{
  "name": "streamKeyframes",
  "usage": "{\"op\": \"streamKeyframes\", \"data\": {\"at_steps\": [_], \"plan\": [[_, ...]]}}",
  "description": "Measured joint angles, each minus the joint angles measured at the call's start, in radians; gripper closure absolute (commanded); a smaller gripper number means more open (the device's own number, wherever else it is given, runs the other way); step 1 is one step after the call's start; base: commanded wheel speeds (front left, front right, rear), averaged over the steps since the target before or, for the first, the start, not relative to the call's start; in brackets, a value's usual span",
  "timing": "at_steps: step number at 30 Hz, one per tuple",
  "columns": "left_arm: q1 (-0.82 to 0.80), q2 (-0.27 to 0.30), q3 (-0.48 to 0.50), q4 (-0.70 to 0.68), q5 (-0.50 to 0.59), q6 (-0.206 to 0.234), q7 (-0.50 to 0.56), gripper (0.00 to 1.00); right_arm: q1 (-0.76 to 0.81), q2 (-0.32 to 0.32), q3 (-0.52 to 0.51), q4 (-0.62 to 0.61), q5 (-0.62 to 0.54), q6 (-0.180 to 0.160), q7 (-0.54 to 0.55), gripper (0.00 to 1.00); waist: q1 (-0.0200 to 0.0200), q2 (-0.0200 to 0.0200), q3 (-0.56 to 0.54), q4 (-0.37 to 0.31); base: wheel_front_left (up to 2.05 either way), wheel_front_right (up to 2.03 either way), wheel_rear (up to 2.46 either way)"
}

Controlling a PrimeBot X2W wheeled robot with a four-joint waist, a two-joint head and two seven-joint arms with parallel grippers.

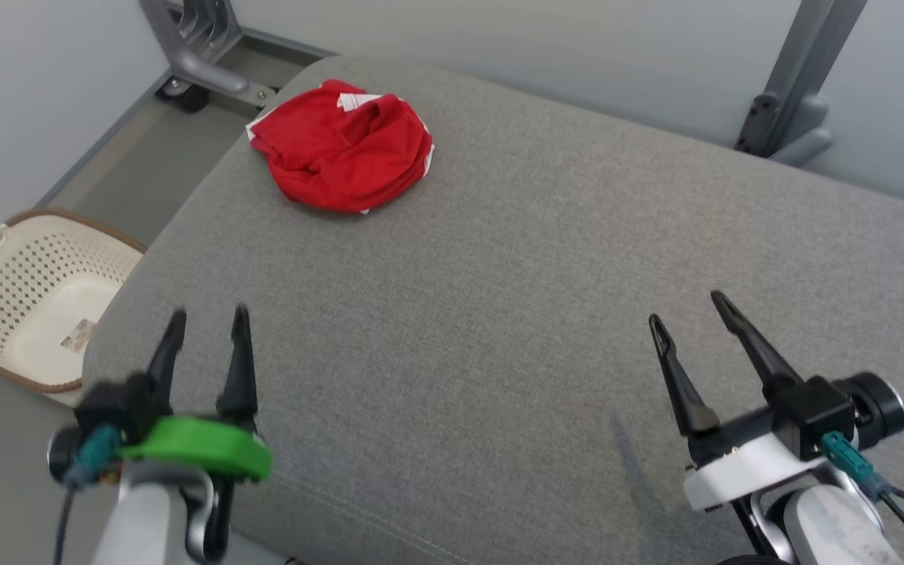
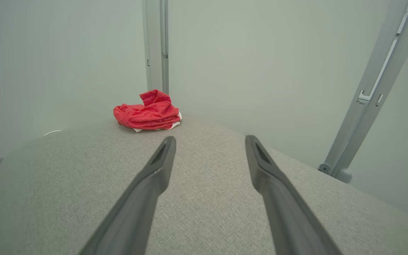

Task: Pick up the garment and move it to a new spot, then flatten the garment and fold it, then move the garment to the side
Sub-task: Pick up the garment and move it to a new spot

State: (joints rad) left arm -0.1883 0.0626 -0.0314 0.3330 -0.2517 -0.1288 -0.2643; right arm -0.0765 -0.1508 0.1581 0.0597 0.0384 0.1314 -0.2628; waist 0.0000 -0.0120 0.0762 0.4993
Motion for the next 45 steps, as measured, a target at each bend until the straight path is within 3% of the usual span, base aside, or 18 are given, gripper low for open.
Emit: {"op": "streamKeyframes", "data": {"at_steps": [7, 13, 22, 31, 32, 33, 40, 45], "plan": [[-0.486, 0.134, -0.076, 0.294, -0.202, 0.0, 0.079, 0.0, -0.169, -0.055, 0.058, -0.031, -0.024, 0.0, 0.0, 0.0, 0.0001, 0.0, 0.149, 0.005, 0.0, 0.0, 0.0], [-0.738, 0.211, -0.132, 0.436, -0.412, 0.0, 0.154, 0.0, -0.226, -0.067, 0.109, -0.069, -0.04, 0.0, 0.0, 0.0, 0.0002, 0.0, 0.306, -0.031, 0.0, 0.0, 0.0], [-0.836, 0.27, -0.207, 0.587, -0.578, 0.0, 0.13, 0.0, -0.213, -0.062, 0.084, -0.14, -0.053, 0.0, 0.0, 0.0, 0.0004, 0.0, 0.52, -0.178, 0.0, 0.0, 0.0], [-0.839, 0.304, -0.239, 0.705, -0.679, 0.0, 0.107, 0.0, -0.146, -0.068, 0.038, -0.213, -0.059, 0.0, -0.003, 0.0, 0.0001, 0.0, 0.602, -0.32, 0.0, 0.0, 0.0], [-0.841, 0.311, -0.247, 0.709, -0.683, 0.0, 0.104, 0.72, -0.139, -0.07, 0.034, -0.217, -0.059, 0.0, -0.003, 0.0, 0.0, 0.0, 0.607, -0.333, 0.0, 0.0, 0.0], [-0.843, 0.32, -0.257, 0.709, -0.686, 0.0, 0.102, 1.0, -0.132, -0.072, 0.03, -0.218, -0.058, 0.0, -0.004, 0.0, 0.0, 0.0, 0.611, -0.344, 0.0, 0.0, 0.0], [-0.803, 0.322, -0.329, 0.58, -0.754, 0.002, 0.037, 1.0, -0.106, -0.051, 0.013, -0.195, -0.043, 0.0, -0.004, 0.0, 0.0, 0.0, 0.586, -0.375, 0.0, 0.0, 0.0], [-0.714, 0.325, -0.398, 0.372, -0.807, 0.0, 0.016, 1.0, -0.077, -0.014, 0.018, -0.149, -0.019, 0.0, -0.003, 0.0, 0.0, 0.0, 0.522, -0.376, 0.0, 0.0, 0.0]]}}
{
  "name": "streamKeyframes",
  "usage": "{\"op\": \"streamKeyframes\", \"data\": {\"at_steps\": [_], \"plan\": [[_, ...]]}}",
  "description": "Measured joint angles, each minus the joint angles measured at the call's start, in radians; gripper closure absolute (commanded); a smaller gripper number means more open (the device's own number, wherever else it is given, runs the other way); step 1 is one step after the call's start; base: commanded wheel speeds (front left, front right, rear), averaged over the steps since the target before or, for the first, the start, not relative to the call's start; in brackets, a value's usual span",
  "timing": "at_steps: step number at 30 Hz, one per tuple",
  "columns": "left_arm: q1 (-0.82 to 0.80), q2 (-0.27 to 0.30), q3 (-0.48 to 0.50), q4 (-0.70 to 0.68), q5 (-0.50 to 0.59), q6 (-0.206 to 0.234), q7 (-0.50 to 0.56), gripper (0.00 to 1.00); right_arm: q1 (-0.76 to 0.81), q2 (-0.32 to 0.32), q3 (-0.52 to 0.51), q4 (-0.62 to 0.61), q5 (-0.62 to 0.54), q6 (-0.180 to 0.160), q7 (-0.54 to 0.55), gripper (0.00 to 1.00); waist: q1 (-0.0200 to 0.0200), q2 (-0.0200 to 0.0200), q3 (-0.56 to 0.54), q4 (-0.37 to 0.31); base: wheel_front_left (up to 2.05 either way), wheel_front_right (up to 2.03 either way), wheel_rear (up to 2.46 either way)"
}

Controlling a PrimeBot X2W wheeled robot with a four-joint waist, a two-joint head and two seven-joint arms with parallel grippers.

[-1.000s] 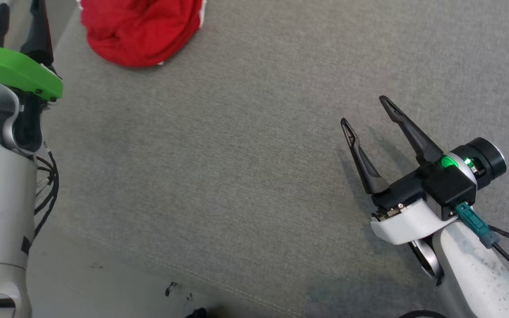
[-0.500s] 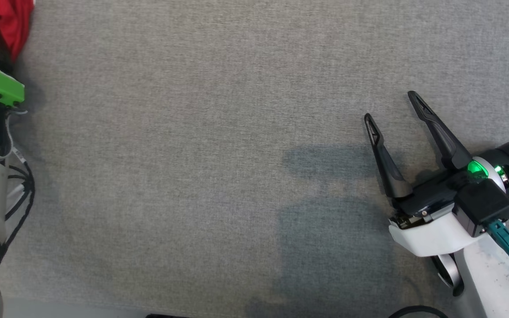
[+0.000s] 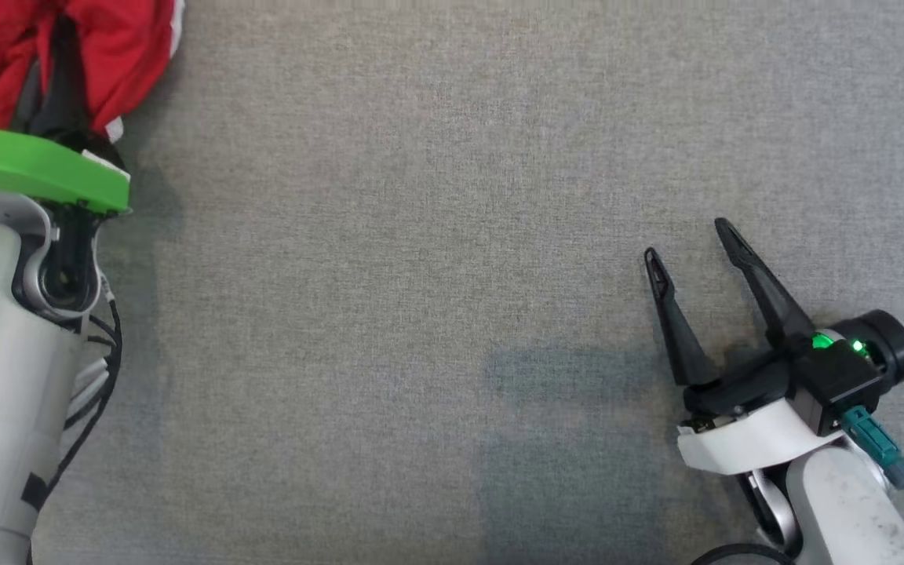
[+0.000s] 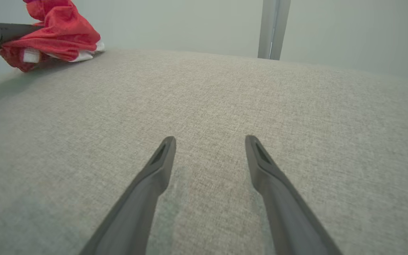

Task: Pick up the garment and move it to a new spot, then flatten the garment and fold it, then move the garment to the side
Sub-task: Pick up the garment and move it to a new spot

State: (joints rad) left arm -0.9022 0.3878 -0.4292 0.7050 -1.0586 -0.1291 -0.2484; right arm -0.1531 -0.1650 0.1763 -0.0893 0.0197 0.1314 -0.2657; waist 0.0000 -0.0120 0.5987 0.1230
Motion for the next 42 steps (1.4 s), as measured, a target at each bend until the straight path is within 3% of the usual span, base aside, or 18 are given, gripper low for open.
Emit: {"op": "streamKeyframes", "data": {"at_steps": [3, 8, 13, 17, 21, 26, 30, 35, 36, 38, 39, 42], "plan": [[0.077, 0.021, -0.039, -0.159, -0.009, 0.0, -0.008, 1.0, 0.019, 0.028, 0.002, 0.018, 0.018, 0.0, 0.001, 0.0, 0.0, 0.0, -0.054, 0.004, 0.0, 0.0, 0.0], [0.249, 0.008, -0.128, -0.46, -0.014, 0.008, 0.009, 1.0, 0.085, 0.062, -0.022, 0.04, 0.046, 0.0, 0.001, 0.0, 0.0, 0.0, -0.166, 0.015, 0.0, 0.0, 0.0], [0.384, -0.022, -0.242, -0.751, 0.01, 0.099, 0.08, 1.0, 0.113, 0.088, -0.02, 0.038, 0.059, 0.0, 0.001, 0.0, -0.0001, 0.0, -0.275, 0.014, 0.0, 0.0, 0.0], [0.431, -0.091, -0.345, -0.837, 0.01, 0.139, 0.136, 1.0, 0.128, 0.096, -0.026, 0.037, 0.074, 0.0, 0.001, 0.0, -0.0001, 0.0, -0.345, -0.001, 0.0, 0.0, 0.0], [0.449, -0.177, -0.401, -0.756, -0.037, 0.148, 0.177, 1.0, 0.127, 0.106, -0.017, 0.038, 0.08, 0.0, 0.001, 0.0, -0.0001, 0.0, -0.382, -0.038, 0.0, 0.0, 0.0], [0.442, -0.219, -0.392, -0.431, -0.073, 0.163, 0.197, 1.0, 0.128, 0.113, -0.016, 0.044, 0.092, 0.0, 0.001, 0.0, -0.0001, 0.0, -0.395, -0.097, 0.0, 0.0, 0.0], [0.419, -0.242, -0.389, -0.165, -0.071, 0.126, 0.174, 1.0, 0.129, 0.114, -0.004, 0.049, 0.107, 0.0, 0.001, 0.0, -0.0001, 0.0, -0.393, -0.143, 0.0, 0.0, 0.0], [0.381, -0.279, -0.392, -0.028, -0.071, 0.058, 0.124, 1.0, 0.129, 0.115, -0.009, 0.047, 0.126, 0.0, 0.001, 0.0, -0.0001, 0.0, -0.388, -0.189, 0.0, 0.0, 0.0], [0.375, -0.278, -0.398, -0.017, -0.054, 0.054, 0.099, 0.97, 0.131, 0.115, -0.008, 0.048, 0.128, 0.0, 0.001, 0.0, -0.0001, 0.0, -0.389, -0.195, 0.0, 0.0, 0.0], [0.364, -0.258, -0.421, -0.011, 0.036, 0.079, 0.024, 0.24, 0.135, 0.116, -0.007, 0.049, 0.128, 0.0, 0.001, 0.0, -0.0001, 0.0, -0.396, -0.205, 0.0, 0.0, 0.0], [0.362, -0.239, -0.418, -0.024, 0.079, 0.113, 0.004, 0.0, 0.137, 0.115, -0.007, 0.049, 0.126, 0.0, 0.001, 0.0, -0.0001, 0.0, -0.402, -0.209, 0.0, 0.0, 0.0], [0.416, -0.188, -0.35, -0.167, 0.146, 0.196, -0.01, 0.0, 0.162, 0.117, -0.031, 0.044, 0.119, 0.0, 0.001, 0.0, -0.0001, 0.0, -0.43, -0.22, 0.0, 0.0, 0.0]]}}
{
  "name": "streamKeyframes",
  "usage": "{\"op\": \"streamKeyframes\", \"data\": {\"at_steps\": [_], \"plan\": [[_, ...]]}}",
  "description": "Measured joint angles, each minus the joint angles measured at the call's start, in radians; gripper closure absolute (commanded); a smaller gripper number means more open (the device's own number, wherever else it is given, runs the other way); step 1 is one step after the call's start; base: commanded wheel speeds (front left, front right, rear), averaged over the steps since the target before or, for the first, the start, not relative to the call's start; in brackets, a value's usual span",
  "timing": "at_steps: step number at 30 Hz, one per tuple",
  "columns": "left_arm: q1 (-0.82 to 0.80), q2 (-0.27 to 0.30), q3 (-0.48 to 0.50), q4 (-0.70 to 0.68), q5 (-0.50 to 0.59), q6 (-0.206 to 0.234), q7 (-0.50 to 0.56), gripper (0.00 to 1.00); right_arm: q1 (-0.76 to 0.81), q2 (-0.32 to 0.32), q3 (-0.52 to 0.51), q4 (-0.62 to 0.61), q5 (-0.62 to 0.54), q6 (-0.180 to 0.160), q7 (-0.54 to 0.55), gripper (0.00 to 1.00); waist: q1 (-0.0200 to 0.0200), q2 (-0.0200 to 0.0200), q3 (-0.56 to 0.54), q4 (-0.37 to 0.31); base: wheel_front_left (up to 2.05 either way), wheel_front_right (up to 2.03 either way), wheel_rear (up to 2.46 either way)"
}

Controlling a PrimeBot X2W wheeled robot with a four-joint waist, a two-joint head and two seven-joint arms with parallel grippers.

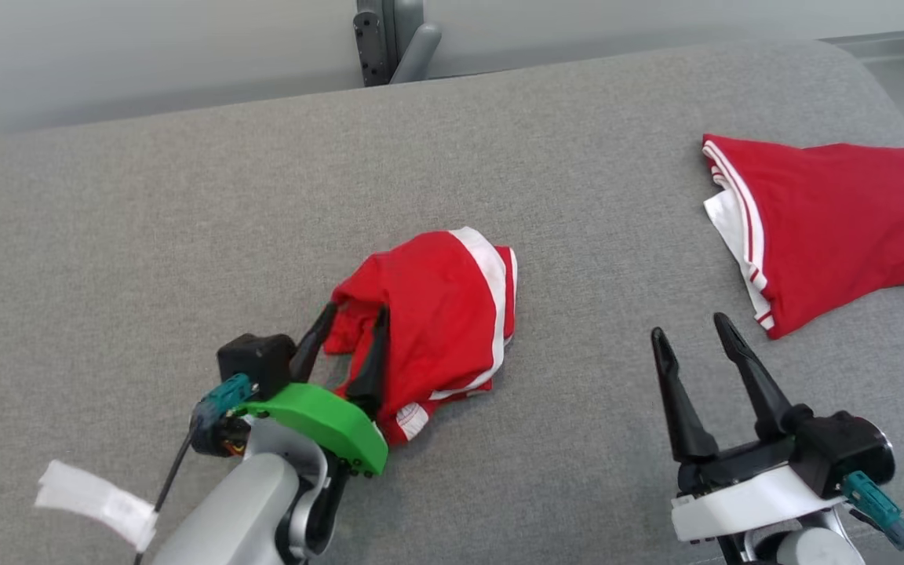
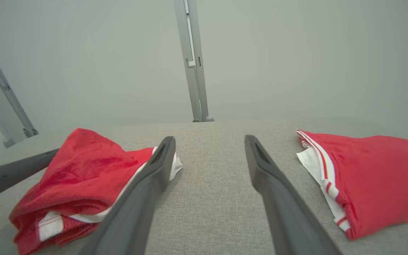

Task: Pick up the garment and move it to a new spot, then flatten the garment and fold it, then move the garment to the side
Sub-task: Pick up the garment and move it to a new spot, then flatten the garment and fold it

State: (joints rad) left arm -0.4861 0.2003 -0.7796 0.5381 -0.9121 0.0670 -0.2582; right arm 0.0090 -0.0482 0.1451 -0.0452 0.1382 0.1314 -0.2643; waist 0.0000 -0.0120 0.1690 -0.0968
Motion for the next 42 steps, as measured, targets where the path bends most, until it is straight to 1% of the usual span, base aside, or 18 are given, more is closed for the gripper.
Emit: {"op": "streamKeyframes", "data": {"at_steps": [1, 5, 7, 9, 10, 12, 13, 15, 16, 19, 26, 27, 28, 33, 35, 37, 39, 42], "plan": [[0.072, 0.042, 0.069, -0.16, 0.089, 0.077, -0.003, 0.0, 0.025, -0.001, -0.024, -0.009, -0.002, 0.0, 0.0, 0.0, 0.0, 0.0, -0.023, -0.003, 0.0, 0.0, 0.0], [0.292, 0.158, 0.167, -0.414, 0.182, 0.2, -0.006, 0.0, 0.075, 0.0, -0.079, -0.011, -0.016, 0.0, 0.0, 0.0, 0.0, 0.0, -0.074, -0.002, 0.0, 0.0, 0.0], [0.365, 0.201, 0.214, -0.509, 0.223, 0.231, -0.006, 0.0, 0.096, -0.001, -0.121, -0.016, -0.024, 0.0, 0.0, 0.0, 0.0, 0.0, -0.1, 0.002, 0.0, 0.0, 0.0], [0.429, 0.242, 0.242, -0.55, 0.266, 0.251, -0.006, 0.0, 0.118, -0.002, -0.153, -0.016, -0.029, 0.0, 0.0, 0.0, 0.0, 0.0, -0.124, 0.011, 0.0, 0.0, 0.0], [0.465, 0.264, 0.252, -0.558, 0.298, 0.251, -0.006, 0.0, 0.126, -0.005, -0.166, -0.014, -0.034, 0.0, 0.0, 0.0, 0.0, 0.0, -0.134, 0.016, 0.0, 0.0, 0.0], [0.527, 0.268, 0.308, -0.564, 0.325, 0.251, -0.006, 0.0, 0.13, -0.017, -0.192, -0.003, -0.04, 0.0, 0.0, 0.0, 0.0, 0.0, -0.148, 0.032, 0.0, 0.0, 0.0], [0.553, 0.272, 0.328, -0.558, 0.355, 0.241, -0.006, 0.0, 0.13, -0.024, -0.201, 0.003, -0.047, 0.0, 0.0, 0.0, 0.0, 0.0, -0.154, 0.041, 0.0, 0.0, 0.0], [0.596, 0.247, 0.383, -0.548, 0.374, 0.203, -0.006, 0.0, 0.13, -0.032, -0.223, 0.02, -0.054, 0.0, 0.0, 0.0, 0.0, 0.0, -0.163, 0.058, 0.0, 0.0, 0.0], [0.615, 0.243, 0.398, -0.533, 0.405, 0.171, -0.006, 0.0, 0.13, -0.036, -0.227, 0.028, -0.064, 0.0, 0.0, 0.0, 0.0, 0.0, -0.167, 0.066, 0.0, 0.0, 0.0], [0.669, 0.193, 0.474, -0.5, 0.444, 0.09, -0.006, 0.0, 0.13, -0.042, -0.231, 0.05, -0.081, 0.0, 0.0, 0.0, 0.0, 0.0, -0.179, 0.085, 0.0, 0.0, 0.0], [0.706, 0.084, 0.641, -0.428, 0.545, -0.056, -0.006, 0.0, 0.132, -0.042, -0.236, 0.119, -0.08, 0.0, 0.0, 0.0, 0.0, 0.0, -0.191, 0.119, 0.0, 0.0, 0.0], [0.707, 0.073, 0.658, -0.421, 0.558, -0.074, -0.006, 0.0, 0.132, -0.04, -0.235, 0.121, -0.079, 0.0, 0.0, 0.0, 0.0, 0.0, -0.192, 0.123, 0.0, 0.0, 0.0], [0.707, 0.073, 0.658, -0.421, 0.558, -0.074, -0.006, 0.0, 0.132, -0.04, -0.235, 0.121, -0.079, 0.0, 0.0, 0.0, 0.0, 0.0, -0.192, 0.123, 0.0, 0.0, 0.0], [0.706, 0.019, 0.716, -0.404, 0.621, -0.14, -0.006, 0.0, 0.129, -0.036, -0.231, 0.123, -0.076, 0.0, 0.0, 0.0, 0.0, 0.0, -0.192, 0.129, 0.0, 0.0, 0.0], [0.704, 0.002, 0.716, -0.404, 0.649, -0.157, -0.006, 0.0, 0.128, -0.036, -0.225, 0.122, -0.073, 0.0, 0.0, 0.0, 0.0, 0.0, -0.191, 0.127, 0.0, 0.0, 0.0], [0.699, -0.008, 0.688, -0.41, 0.675, -0.172, -0.006, 0.0, 0.124, -0.039, -0.218, 0.119, -0.069, 0.0, 0.0, 0.0, 0.0, 0.0, -0.188, 0.121, 0.0, 0.0, 0.0], [0.685, -0.02, 0.614, -0.411, 0.699, -0.184, -0.006, 0.0, 0.121, -0.043, -0.213, 0.115, -0.063, 0.0, 0.0, 0.0, 0.0, 0.0, -0.184, 0.114, 0.0, 0.0, 0.0], [0.634, -0.036, 0.453, -0.401, 0.725, -0.192, 0.013, 0.0, 0.109, -0.05, -0.205, 0.105, -0.06, 0.0, 0.0, 0.0, 0.0, 0.0, -0.171, 0.104, 0.0, 0.0, 0.0]]}}
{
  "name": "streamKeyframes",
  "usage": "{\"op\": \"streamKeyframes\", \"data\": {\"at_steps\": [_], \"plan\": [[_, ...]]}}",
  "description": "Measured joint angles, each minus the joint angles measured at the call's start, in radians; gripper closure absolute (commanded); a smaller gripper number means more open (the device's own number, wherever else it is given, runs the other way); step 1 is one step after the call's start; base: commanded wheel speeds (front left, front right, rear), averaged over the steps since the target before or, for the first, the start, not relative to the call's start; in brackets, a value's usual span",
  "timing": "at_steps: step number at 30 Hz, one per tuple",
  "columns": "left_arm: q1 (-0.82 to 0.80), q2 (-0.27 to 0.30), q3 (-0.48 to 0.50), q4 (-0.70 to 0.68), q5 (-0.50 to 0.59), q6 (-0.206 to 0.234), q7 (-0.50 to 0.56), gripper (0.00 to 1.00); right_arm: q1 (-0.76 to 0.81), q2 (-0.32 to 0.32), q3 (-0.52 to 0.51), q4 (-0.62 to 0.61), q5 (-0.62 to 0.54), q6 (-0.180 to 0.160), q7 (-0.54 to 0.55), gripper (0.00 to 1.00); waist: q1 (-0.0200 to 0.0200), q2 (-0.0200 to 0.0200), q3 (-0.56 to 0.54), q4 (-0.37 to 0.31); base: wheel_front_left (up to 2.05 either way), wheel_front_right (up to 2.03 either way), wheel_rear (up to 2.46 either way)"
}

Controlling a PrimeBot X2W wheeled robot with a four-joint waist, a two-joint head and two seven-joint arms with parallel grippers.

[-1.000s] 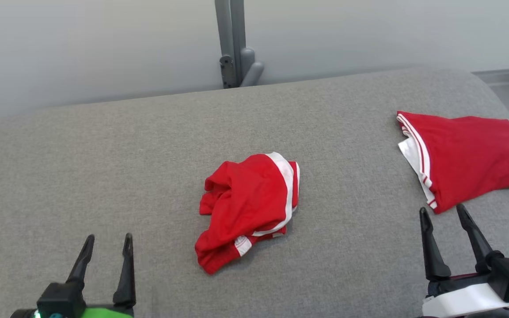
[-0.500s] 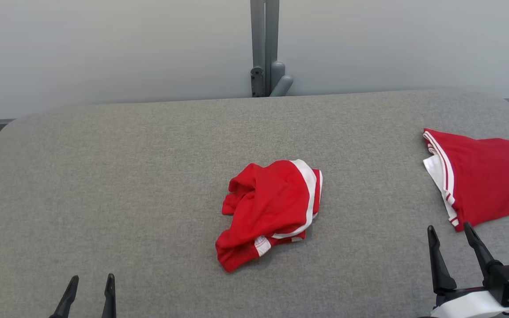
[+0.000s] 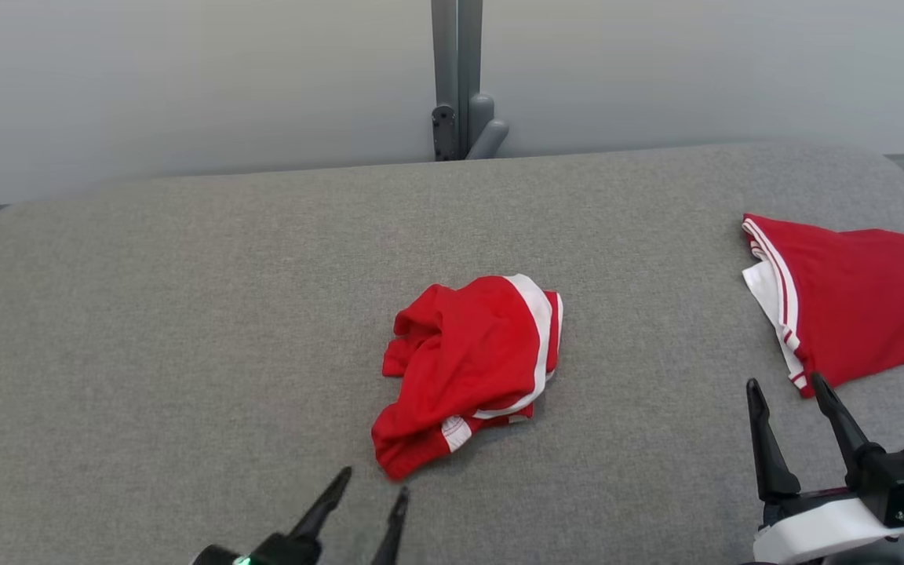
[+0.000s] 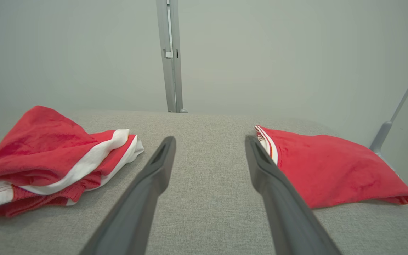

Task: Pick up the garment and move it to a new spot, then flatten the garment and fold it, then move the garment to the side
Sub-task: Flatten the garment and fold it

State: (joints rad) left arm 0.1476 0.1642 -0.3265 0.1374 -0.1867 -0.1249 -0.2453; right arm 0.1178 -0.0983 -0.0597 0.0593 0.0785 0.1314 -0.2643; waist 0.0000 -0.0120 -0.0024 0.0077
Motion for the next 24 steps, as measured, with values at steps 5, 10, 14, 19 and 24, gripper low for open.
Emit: {"op": "streamKeyframes", "data": {"at_steps": [5, 10, 14, 19, 24], "plan": [[-0.136, -0.045, -0.154, 0.113, 0.002, -0.004, 0.102, 0.0, -0.046, 0.003, 0.025, -0.012, 0.009, 0.0, 0.0, 0.0, 0.0, 0.0, 0.04, -0.021, 0.0, 0.0, 0.0], [-0.235, -0.088, -0.131, 0.24, -0.056, 0.019, 0.153, 0.0, -0.064, 0.014, 0.045, -0.014, 0.01, 0.0, 0.0, 0.0, 0.0, 0.0, 0.074, -0.063, 0.0, 0.0, 0.0], [-0.271, -0.101, -0.112, 0.282, -0.108, 0.045, 0.15, 0.0, -0.066, 0.017, 0.033, -0.013, 0.012, 0.0, 0.0, 0.0, 0.0, 0.0, 0.093, -0.101, 0.0, 0.0, 0.0], [-0.288, -0.108, -0.122, 0.312, -0.118, 0.055, 0.156, 0.0, -0.065, 0.022, 0.028, -0.012, 0.015, 0.0, 0.0, 0.0, 0.0, 0.0, 0.111, -0.133, 0.0, 0.0, 0.0], [-0.297, -0.108, -0.136, 0.318, -0.113, 0.073, 0.172, 0.0, -0.066, 0.027, 0.025, -0.008, 0.017, 0.0, 0.0, 0.0, 0.0, 0.0, 0.117, -0.142, 0.0, 0.0, 0.0]]}}
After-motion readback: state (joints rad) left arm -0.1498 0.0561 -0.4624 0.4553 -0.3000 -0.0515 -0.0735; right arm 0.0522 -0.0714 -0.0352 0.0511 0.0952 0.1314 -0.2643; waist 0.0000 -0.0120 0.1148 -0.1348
